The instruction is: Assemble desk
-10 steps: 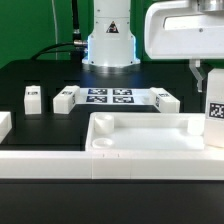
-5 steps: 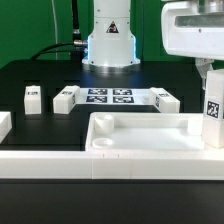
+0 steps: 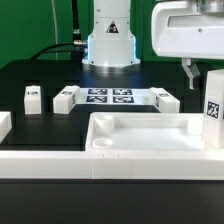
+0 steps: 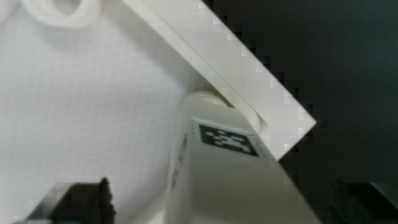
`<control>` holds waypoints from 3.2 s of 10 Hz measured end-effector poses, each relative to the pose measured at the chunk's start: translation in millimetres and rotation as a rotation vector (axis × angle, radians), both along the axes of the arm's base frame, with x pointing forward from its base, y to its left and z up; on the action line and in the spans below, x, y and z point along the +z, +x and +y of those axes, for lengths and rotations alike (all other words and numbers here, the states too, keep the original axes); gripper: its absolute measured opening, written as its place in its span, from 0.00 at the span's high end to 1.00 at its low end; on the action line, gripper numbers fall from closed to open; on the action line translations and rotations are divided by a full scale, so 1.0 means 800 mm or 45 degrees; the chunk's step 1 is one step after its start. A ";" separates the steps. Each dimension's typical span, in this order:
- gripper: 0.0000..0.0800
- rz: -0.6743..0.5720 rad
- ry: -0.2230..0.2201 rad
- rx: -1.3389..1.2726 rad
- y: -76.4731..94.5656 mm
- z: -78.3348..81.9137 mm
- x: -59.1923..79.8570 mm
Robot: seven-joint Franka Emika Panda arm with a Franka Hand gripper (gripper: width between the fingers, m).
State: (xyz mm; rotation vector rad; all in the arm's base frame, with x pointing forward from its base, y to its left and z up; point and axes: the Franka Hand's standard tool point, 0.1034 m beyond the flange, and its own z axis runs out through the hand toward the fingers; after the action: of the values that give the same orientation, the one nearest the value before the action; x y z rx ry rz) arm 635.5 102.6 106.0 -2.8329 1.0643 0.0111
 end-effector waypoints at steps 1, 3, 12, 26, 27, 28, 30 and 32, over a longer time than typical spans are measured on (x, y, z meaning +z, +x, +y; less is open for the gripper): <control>0.20 -0.015 -0.004 0.115 0.002 0.000 0.000; 0.19 -0.043 -0.016 0.378 0.004 0.000 -0.002; 0.19 -0.098 -0.070 1.163 0.002 -0.002 -0.004; 0.64 -0.031 -0.024 0.147 0.003 -0.003 -0.005; 0.64 -0.023 -0.014 0.050 0.003 -0.003 -0.005; 0.64 -0.005 -0.006 -0.116 0.002 -0.002 -0.005; 0.64 0.021 0.022 -0.367 0.002 -0.002 -0.005; 0.64 0.049 0.038 -0.579 0.001 0.001 -0.006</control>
Offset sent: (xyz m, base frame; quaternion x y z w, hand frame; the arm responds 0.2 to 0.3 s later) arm 0.0094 0.0010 0.0015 -0.0255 -0.0100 -0.2141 0.9764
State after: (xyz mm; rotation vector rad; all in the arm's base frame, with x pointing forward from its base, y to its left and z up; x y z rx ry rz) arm 636.1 103.5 101.0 -2.5063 1.6722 0.0417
